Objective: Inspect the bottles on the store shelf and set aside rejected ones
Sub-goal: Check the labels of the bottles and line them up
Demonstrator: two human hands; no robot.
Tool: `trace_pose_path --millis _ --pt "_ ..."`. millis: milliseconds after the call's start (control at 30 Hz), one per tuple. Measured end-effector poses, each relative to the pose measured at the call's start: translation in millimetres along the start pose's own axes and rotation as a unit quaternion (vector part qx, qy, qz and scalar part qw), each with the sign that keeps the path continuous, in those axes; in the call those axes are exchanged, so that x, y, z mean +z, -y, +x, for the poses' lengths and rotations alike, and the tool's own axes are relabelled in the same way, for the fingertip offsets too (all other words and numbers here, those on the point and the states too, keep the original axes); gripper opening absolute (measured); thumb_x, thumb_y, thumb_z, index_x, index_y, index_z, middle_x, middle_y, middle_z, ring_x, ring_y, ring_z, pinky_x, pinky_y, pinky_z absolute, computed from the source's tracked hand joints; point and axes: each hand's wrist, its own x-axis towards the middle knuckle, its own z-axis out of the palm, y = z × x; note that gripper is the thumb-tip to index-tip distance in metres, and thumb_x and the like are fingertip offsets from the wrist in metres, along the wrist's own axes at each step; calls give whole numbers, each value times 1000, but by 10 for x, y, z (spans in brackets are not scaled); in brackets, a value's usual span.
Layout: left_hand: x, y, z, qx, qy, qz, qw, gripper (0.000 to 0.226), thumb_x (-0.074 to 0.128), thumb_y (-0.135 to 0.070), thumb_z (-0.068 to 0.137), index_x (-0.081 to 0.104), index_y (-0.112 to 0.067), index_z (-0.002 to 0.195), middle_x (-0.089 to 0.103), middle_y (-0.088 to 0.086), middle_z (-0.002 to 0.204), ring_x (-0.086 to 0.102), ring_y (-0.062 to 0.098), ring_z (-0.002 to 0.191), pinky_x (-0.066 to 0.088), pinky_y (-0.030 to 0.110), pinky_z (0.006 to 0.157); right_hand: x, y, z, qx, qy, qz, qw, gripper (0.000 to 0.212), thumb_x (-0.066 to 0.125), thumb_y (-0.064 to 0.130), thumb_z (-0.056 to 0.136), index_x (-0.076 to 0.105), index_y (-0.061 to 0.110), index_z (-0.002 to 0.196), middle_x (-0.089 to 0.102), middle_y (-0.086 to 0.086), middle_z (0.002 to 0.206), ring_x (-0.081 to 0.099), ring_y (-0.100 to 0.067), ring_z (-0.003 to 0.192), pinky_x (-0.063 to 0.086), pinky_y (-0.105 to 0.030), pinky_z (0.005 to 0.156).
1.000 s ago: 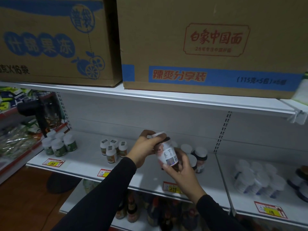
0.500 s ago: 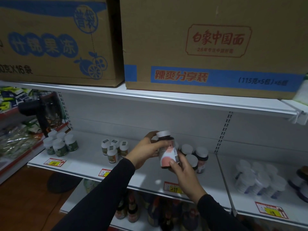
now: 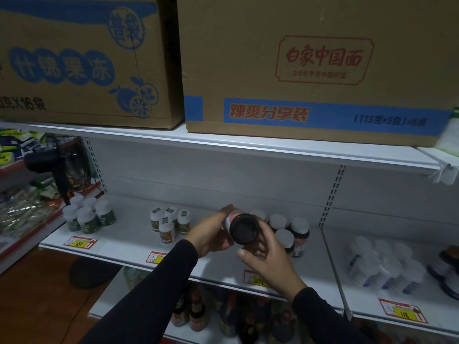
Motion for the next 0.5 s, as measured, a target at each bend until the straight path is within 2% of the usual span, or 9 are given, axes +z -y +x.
trace_pose_path --millis 167,233,300,367,500 --pt "-10 -8 -31 -2 26 -32 999 39 68 -44 86 65 -9 102 64 11 77 63 21 70 54 26 55 0 -21 -4 1 6 -3 1000 72 74 22 86 34 31 146 55 17 133 57 2 118 49 -17 92" --pt "-19 -45 -64 50 54 -22 997 42 74 -38 81 67 -7 108 71 12 89 68 21 74 56 28 61 -5 -44 -2 10 13 -7 1000 73 71 39 87 30 38 147 49 18 140 52 4 124 48 -21 98" --pt "-41 -83 -95 132 82 9 988 58 83 -33 72 62 -9 120 72 13 107 72 24 88 59 34 74 -22 -80 12 24 15 -4 1000 75 67 51 86 27 41 148 47 17 143 50 2 126 46 -28 104" --pt "-72 -115 -114 196 103 61 973 74 88 -28 65 55 -13 129 70 11 115 70 24 101 58 38 87 -46 -100 42 28 12 5 1000 73 67 47 88 28 40 148 50 16 141 52 0 125 45 -30 105" --pt "-41 -123 -182 283 154 186 928 59 85 -6 70 61 -19 122 70 1 116 64 14 111 51 29 97 -100 -84 142 29 -1 6 1000 73 76 26 85 34 38 144 57 18 133 55 -2 123 46 -31 104"
